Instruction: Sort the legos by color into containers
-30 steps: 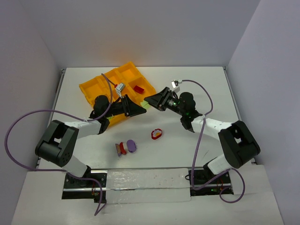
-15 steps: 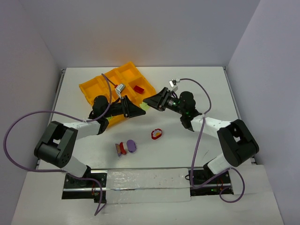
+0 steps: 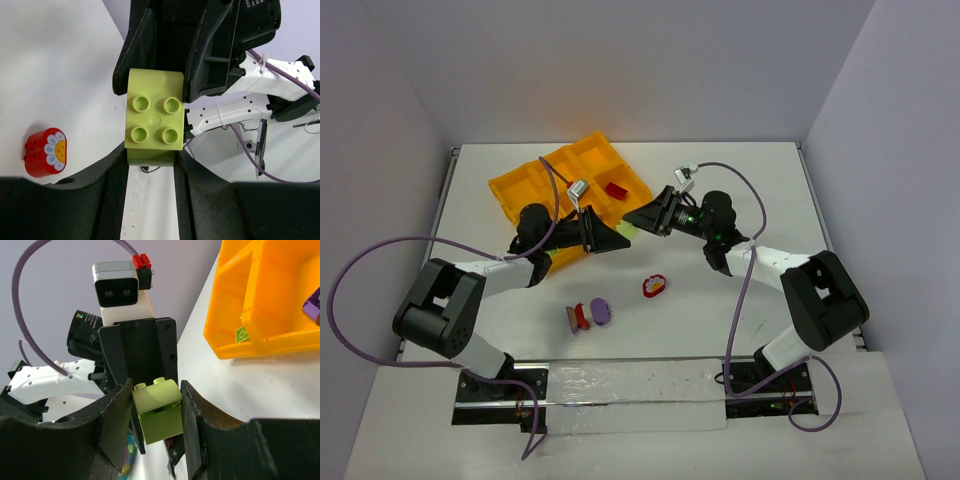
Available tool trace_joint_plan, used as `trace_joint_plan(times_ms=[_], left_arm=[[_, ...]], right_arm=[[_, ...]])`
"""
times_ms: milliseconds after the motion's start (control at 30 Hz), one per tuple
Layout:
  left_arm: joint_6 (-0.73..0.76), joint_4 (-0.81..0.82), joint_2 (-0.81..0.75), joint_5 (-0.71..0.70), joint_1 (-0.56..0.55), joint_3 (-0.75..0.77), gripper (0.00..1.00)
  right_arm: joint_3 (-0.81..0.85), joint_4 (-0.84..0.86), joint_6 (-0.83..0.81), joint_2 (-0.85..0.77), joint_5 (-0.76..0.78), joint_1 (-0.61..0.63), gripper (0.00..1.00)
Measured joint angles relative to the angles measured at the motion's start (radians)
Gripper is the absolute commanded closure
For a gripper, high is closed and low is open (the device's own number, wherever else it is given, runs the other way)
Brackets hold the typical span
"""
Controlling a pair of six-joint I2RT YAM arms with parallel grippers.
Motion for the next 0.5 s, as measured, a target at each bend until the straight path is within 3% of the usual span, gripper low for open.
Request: trace_joint_plan(times_ms=[300, 400, 500], left_arm=[[0.006, -0.008, -0.001, -0.009, 0.004, 0.002, 1.0], [0.006, -0.015, -0.005, -0.018, 0.008, 0.002, 1.0], [0.007, -0.019, -0.012, -0.025, 0.009, 0.002, 1.0]], right_arm=[[0.0, -0.002, -0.029, 0.001, -0.039, 0.0, 0.36], [0.0, -0.002, -0.034, 0.003, -0.056, 0.0, 0.38], [0.0, -0.002, -0.039, 0.006, -0.066, 0.0, 0.5]])
